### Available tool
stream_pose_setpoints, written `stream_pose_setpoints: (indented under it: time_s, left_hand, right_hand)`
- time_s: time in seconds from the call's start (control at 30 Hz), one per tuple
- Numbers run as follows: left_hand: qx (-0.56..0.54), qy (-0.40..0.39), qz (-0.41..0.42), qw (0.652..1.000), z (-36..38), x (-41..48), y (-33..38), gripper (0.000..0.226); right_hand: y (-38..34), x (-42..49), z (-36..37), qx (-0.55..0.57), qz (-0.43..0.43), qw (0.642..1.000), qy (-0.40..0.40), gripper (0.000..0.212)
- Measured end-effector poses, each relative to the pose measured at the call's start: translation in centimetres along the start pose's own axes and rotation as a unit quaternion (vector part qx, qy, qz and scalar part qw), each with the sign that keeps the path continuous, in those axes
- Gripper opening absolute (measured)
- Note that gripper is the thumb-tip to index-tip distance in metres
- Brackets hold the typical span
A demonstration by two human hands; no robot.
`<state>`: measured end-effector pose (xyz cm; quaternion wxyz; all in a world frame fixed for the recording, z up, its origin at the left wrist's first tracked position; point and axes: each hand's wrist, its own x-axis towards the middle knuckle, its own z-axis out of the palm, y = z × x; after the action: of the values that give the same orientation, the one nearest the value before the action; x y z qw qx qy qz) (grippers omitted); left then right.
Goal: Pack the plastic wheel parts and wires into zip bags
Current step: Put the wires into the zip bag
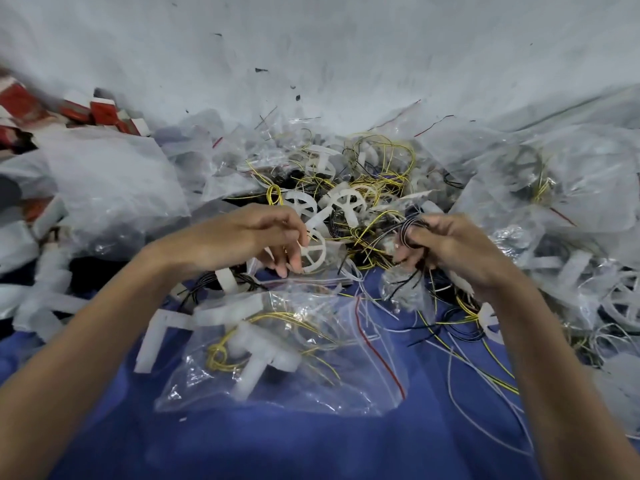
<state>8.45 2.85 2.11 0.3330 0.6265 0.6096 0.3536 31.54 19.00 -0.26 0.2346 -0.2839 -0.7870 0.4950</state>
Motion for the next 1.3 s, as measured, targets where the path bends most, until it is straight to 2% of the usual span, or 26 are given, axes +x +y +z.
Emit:
stream_pose_setpoints:
  time_s: [0.13,0.2,0.27,0.33,0.4,0.43,0.53,0.63,0.73,0.83,0.9,0.97,1.2,1.3]
  left_hand:
    - [0.052,-0.061,-0.004,0.997,0.2,-0.2,-0.3,0.021]
    - [0.165,-0.135,-0.013,0.977,1.0,-0.3,-0.4,0.031]
    - [0.263,-0.177,-0.007,0.948,2.1,-0.4,-0.7,0.037]
    - [0.288,-0.159,0.018,0.944,3.7,-0.5,-1.2,0.049]
    - [0.313,-0.139,0.059,0.938,5.6,-0.5,-1.7,0.058]
    - [0.338,-0.135,0.077,0.928,6.5,-0.5,-1.9,0.059]
    - [0.419,-0.128,0.125,0.89,8.7,-0.3,-2.2,0.043]
    - [0.398,-0.128,0.131,0.899,8.7,0.0,-2.2,0.02]
    - [0.357,-0.143,0.113,0.916,8.2,0.1,-2.4,0.022]
    - [0.325,-0.135,0.107,0.93,7.9,-0.2,-2.2,0.025]
    - [0.321,-0.119,0.118,0.932,7.9,-0.4,-2.1,0.023]
    - [0.331,-0.098,0.138,0.928,8.0,-0.5,-2.0,0.02]
    - [0.343,-0.064,0.165,0.922,7.5,-1.1,0.4,0.018]
    - [0.35,-0.04,0.188,0.917,6.8,-1.0,1.2,0.028]
  right_hand:
    - [0.3,0.2,-0.8,-0.113,0.026,0.993,-0.036,0.015]
    - [0.0,0.0,-1.2,-0.076,0.041,0.995,-0.045,0.012]
    - [-0.5,0.0,-1.5,-0.015,0.049,0.998,-0.045,0.028]
    - [-0.9,-0.2,-1.5,0.004,0.044,0.998,-0.051,0.027]
    - [-1.1,-0.2,-1.3,0.003,0.031,0.998,-0.056,0.013]
    - [-1.1,-0.2,-1.2,-0.017,0.023,0.998,-0.056,0.012]
    - [-1.2,-0.4,-1.1,-0.117,-0.001,0.992,-0.055,0.028]
    - [-0.8,-0.3,-1.5,-0.134,-0.019,0.991,-0.02,0.029]
    - [-0.4,0.1,-1.4,-0.102,-0.054,0.993,0.004,0.026]
    - [-0.4,0.2,-0.6,0.008,-0.07,0.997,0.017,0.026]
    - [-0.4,0.4,0.0,0.131,-0.043,0.99,0.029,0.028]
    - [-0.5,0.5,0.2,0.192,-0.01,0.981,0.029,0.027]
    - [-1.6,-1.1,0.4,0.138,0.024,0.981,-0.137,0.03]
    - [-2.3,-1.9,0.6,0.038,0.03,0.981,-0.186,0.024]
